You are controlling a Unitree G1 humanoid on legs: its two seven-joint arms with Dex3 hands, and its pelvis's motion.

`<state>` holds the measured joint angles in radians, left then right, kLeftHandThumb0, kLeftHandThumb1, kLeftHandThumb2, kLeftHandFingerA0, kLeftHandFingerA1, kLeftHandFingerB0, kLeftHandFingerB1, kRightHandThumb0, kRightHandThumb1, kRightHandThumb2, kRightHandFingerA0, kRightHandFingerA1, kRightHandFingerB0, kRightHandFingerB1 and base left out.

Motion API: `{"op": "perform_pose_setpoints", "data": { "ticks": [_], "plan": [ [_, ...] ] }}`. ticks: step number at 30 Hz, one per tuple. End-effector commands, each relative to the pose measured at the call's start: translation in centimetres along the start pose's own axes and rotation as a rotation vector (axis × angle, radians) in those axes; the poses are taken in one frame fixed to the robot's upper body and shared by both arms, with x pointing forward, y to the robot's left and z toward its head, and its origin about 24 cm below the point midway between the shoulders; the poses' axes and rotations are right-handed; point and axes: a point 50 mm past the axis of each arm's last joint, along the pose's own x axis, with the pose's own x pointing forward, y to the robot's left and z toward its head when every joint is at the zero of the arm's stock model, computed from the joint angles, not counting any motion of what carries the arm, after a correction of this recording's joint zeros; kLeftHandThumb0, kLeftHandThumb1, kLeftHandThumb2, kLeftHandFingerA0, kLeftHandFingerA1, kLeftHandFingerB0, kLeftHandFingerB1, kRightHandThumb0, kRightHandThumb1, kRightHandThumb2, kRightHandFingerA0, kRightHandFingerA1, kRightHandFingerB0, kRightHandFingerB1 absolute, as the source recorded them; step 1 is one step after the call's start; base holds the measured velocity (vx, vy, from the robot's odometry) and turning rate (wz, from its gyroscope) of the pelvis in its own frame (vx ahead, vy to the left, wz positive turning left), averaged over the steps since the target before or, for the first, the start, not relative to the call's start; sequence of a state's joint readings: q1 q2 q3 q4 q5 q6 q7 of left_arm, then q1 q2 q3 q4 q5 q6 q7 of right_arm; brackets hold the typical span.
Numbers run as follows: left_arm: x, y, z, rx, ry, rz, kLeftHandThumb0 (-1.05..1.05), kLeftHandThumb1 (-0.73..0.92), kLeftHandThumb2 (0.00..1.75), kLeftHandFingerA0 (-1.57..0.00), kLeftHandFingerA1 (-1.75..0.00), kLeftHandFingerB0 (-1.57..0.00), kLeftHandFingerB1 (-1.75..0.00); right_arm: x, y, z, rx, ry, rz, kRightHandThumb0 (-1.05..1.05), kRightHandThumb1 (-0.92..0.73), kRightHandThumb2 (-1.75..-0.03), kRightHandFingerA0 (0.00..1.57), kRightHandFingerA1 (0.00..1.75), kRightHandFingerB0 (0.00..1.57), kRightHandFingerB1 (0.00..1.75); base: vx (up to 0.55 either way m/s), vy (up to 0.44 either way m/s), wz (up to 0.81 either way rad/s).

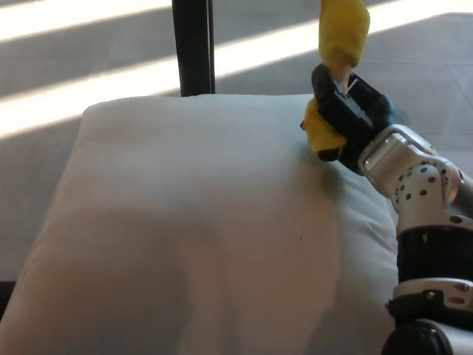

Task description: A hammer is kept on the right hand side and a pillow is kept on the left hand side on the desk infront of the robot and the robot uses its right hand to pick up the hammer and makes a downward swinging motion to hit the pillow

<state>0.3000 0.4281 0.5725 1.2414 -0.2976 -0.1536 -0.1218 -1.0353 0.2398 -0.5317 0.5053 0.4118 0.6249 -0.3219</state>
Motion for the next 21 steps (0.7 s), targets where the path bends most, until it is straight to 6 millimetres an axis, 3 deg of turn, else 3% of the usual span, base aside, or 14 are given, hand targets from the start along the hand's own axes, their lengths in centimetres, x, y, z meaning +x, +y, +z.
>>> {"op": "perform_pose_setpoints", "data": {
  "ticks": [1,5,11,13,17,18,21],
  "plan": [
    [-0.4,0.6,-1.0,-0.015,0.01,0.008,-0.74,0.83,0.65,-0.81,-0.57,-0.78,-0.48,-1.8,9.5,-0.5,0.194,0.061,0.23,-0.34,-0.84,-0.87,1.05,1.75,0.71,1.74,0.0,0.0,0.0],
    [-0.4,0.5,-1.2,0.015,0.016,0.021,-0.75,0.83,0.66,-0.86,-0.55,-0.84,-0.49,-2.3,11.3,0.3,0.205,0.062,0.261,-0.31,-0.75,-1.02,1.05,1.75,0.79,1.75,0.0,0.0,0.0],
    [-0.5,0.7,-1.3,0.022,0.012,0.006,-0.78,0.83,0.65,-0.82,-0.56,-0.8,-0.48,-2.9,12.8,1.0,0.237,0.051,0.293,-0.3,-0.74,-1.01,1.04,1.75,0.74,1.74,0.0,0.0,0.0],
    [-0.4,0.6,-1.2,0.012,0.01,0.013,-0.77,0.84,0.67,-0.85,-0.57,-0.79,-0.49,-2.9,12.9,0.9,0.263,0.06,0.308,-0.34,-0.88,-0.87,1.03,1.75,0.76,1.75,0.0,0.0,0.0],
    [-0.4,0.6,-1.2,0.018,0.012,0.014,-0.76,0.83,0.66,-0.86,-0.57,-0.83,-0.49,-2.7,12.4,-0.1,0.289,0.085,0.285,-0.29,-0.82,-0.99,1.06,1.75,0.77,1.75,0.0,0.0,0.0],
    [-0.4,0.5,-1.1,0.014,0.009,0.015,-0.75,0.84,0.66,-0.85,-0.59,-0.84,-0.51,-2.6,12.0,-0.6,0.308,0.105,0.263,-0.33,-0.86,-0.89,1.05,1.75,0.71,1.75,0.0,0.0,0.0],
    [-0.4,0.5,-1.1,-0.001,0.01,0.012,-0.74,0.84,0.65,-0.85,-0.58,-0.82,-0.5,-2.5,11.6,-1.3,0.321,0.125,0.234,-0.33,-0.84,-0.92,1.04,1.75,0.71,1.75,0.0,0.0,0.0]
  ]
}}
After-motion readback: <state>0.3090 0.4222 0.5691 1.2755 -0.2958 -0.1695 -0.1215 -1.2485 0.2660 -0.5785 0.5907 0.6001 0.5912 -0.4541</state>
